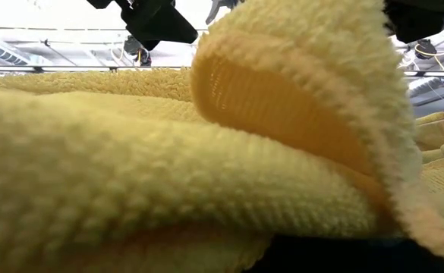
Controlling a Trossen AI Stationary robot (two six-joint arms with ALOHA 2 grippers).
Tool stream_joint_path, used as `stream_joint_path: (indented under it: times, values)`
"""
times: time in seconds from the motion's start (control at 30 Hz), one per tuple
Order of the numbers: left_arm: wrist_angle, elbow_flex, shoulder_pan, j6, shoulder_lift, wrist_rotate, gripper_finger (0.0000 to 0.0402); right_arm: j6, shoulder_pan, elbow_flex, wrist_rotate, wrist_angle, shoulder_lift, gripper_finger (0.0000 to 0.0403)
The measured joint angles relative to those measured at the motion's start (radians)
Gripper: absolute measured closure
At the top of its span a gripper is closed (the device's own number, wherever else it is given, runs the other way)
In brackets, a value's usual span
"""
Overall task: Sort microfiber towel by color & place in baskets
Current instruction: Put the yellow microfiber cloth into the right transparent bin
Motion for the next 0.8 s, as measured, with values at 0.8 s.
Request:
stream_joint_path:
  times: [0.8]
  values:
    - [0.016,0.0,0.0,0.028,0.0,0.0,0.0162,-0.068,0.0,0.0,-0.024,-0.005,-0.012,0.0396]
